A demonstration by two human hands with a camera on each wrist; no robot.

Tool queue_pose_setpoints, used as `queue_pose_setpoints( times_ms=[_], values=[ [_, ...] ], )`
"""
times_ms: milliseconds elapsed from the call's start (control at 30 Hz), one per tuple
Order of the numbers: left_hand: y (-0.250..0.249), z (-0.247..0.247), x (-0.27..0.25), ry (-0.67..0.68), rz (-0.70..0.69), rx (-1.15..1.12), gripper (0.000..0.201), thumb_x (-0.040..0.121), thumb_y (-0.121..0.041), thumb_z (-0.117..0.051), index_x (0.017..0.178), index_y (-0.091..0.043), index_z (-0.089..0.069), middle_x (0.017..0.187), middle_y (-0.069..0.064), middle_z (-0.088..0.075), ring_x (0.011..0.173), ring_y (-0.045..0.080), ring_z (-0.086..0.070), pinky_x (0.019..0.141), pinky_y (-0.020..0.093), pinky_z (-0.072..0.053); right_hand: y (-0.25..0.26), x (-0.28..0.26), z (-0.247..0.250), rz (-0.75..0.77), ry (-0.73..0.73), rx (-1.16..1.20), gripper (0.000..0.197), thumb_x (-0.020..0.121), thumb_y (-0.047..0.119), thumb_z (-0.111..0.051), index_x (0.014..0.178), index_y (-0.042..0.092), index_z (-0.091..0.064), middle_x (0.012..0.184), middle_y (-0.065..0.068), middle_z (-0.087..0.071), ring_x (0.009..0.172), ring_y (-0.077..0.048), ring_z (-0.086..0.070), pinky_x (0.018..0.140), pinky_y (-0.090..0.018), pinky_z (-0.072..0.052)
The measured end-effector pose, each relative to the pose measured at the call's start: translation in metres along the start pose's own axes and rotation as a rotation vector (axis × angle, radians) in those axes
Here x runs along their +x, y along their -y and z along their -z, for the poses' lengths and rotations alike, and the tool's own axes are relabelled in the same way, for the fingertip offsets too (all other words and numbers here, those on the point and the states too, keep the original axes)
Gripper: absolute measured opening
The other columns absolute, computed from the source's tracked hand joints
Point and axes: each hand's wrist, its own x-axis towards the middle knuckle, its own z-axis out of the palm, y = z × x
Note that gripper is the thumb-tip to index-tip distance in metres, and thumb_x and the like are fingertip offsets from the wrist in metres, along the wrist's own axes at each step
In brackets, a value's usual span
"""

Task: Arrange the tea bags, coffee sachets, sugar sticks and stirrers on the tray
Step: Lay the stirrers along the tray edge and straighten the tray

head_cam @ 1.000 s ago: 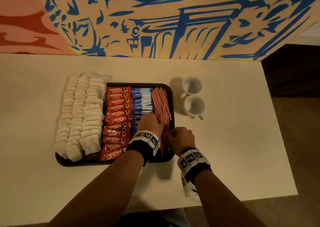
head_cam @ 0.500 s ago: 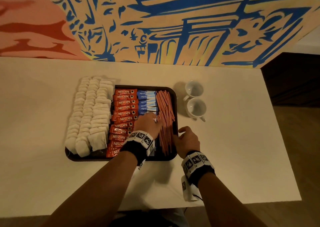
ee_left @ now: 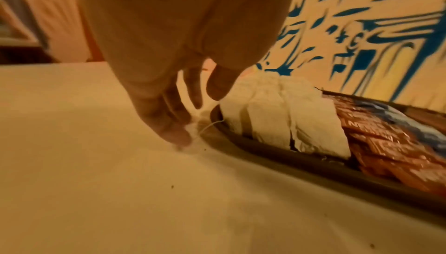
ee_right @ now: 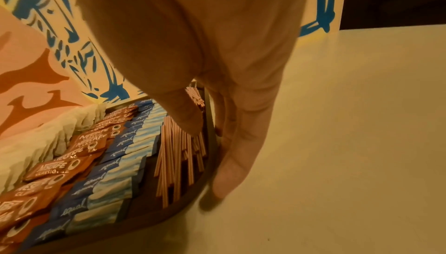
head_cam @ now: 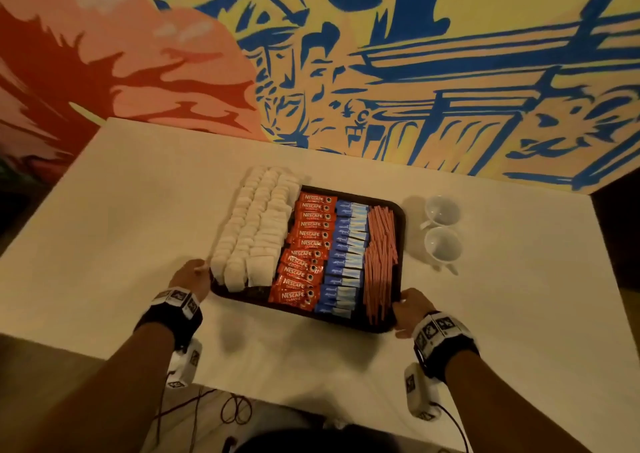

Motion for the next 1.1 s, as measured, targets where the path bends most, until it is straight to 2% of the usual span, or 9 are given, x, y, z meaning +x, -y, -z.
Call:
queue_pose_setpoints(
  times_ms=[100,200,267,400,533,700,933,1033,1100],
  values=[
    [0.001,0.002,0.001,0.122,-0.069,-0.054,0.031,0.097,-0.011,-0.057,0.128,-0.008,-0.061,0.129,0.014,-0.063,0.117,0.036,-0.061,0.099,0.038,-0.050,0.016,-0.015,0.000,0.026,-0.054,-0.080,0.021,0.090,0.016,-0.062,0.105,0.002,-0.058,0.097,-0.017,-0.067,0.068,-0.025,-0.066,0.057,-0.031,-0.055],
    [-0.007,0.003,0.008,0.129,-0.045,-0.228,0.016,0.095,-0.013,-0.059,0.105,-0.018,-0.071,0.112,0.013,-0.069,0.103,0.036,-0.067,0.096,0.046,-0.054,0.029,-0.017,0.000,0.013,-0.108,-0.022,0.010,0.096,0.013,-0.055,0.104,0.010,-0.052,0.102,-0.013,-0.061,0.083,-0.029,-0.060,0.078,-0.035,-0.054],
    [-0.010,0.005,0.017,0.101,-0.033,-0.311,0.021,0.093,-0.018,-0.062,0.110,-0.019,-0.074,0.114,0.014,-0.071,0.098,0.034,-0.068,0.092,0.048,-0.057,0.039,-0.008,-0.001,-0.008,-0.123,0.093,0.025,0.095,0.014,-0.053,0.119,0.008,-0.056,0.115,-0.015,-0.064,0.099,-0.035,-0.064,0.092,-0.047,-0.056],
    [-0.022,0.012,0.041,0.125,-0.058,-0.305,0.026,0.093,-0.020,-0.064,0.117,-0.022,-0.073,0.112,0.008,-0.071,0.092,0.024,-0.066,0.078,0.029,-0.054,0.063,-0.003,0.001,-0.018,-0.123,0.138,0.033,0.098,0.012,-0.052,0.131,0.009,-0.055,0.131,-0.017,-0.061,0.115,-0.039,-0.061,0.100,-0.051,-0.052],
    [-0.036,0.023,0.068,0.144,-0.082,-0.277,0.035,0.091,-0.012,-0.069,0.126,-0.016,-0.068,0.125,0.011,-0.068,0.114,0.028,-0.062,0.094,0.030,-0.048,0.085,0.007,0.001,-0.002,-0.129,0.241,0.036,0.096,0.013,-0.048,0.131,0.012,-0.057,0.129,-0.017,-0.064,0.113,-0.039,-0.063,0.098,-0.055,-0.053],
    [-0.049,0.025,0.090,0.172,-0.060,-0.328,0.045,0.087,-0.002,-0.072,0.131,-0.007,-0.063,0.132,0.016,-0.063,0.124,0.031,-0.057,0.109,0.037,-0.042,0.101,0.017,0.002,0.052,-0.195,0.249,0.031,0.099,0.016,-0.046,0.126,0.011,-0.060,0.121,-0.015,-0.067,0.106,-0.036,-0.065,0.095,-0.052,-0.055],
    [-0.067,0.021,0.093,0.205,0.064,-0.808,0.044,0.095,0.018,-0.045,0.138,0.006,-0.050,0.137,0.028,-0.052,0.124,0.042,-0.053,0.102,0.043,-0.043,0.115,0.020,0.009,0.125,-0.254,0.158,0.031,0.101,0.010,-0.043,0.127,0.006,-0.060,0.127,-0.016,-0.064,0.115,-0.033,-0.061,0.091,-0.035,-0.047],
    [-0.067,0.022,0.095,0.159,0.065,-0.797,0.043,0.092,0.021,-0.048,0.131,0.005,-0.056,0.122,0.022,-0.059,0.109,0.034,-0.057,0.103,0.045,-0.045,0.119,0.019,0.012,0.153,-0.232,0.145,0.030,0.102,0.011,-0.042,0.127,0.007,-0.059,0.125,-0.015,-0.065,0.104,-0.028,-0.060,0.086,-0.034,-0.045],
    [-0.063,0.028,0.094,0.129,-0.004,-0.691,0.043,0.091,0.013,-0.054,0.129,-0.005,-0.061,0.125,0.017,-0.061,0.114,0.034,-0.058,0.107,0.044,-0.043,0.119,0.009,0.016,0.169,-0.215,0.143,0.031,0.102,0.012,-0.043,0.130,0.009,-0.058,0.127,-0.013,-0.065,0.106,-0.027,-0.059,0.086,-0.033,-0.044]
  ],
)
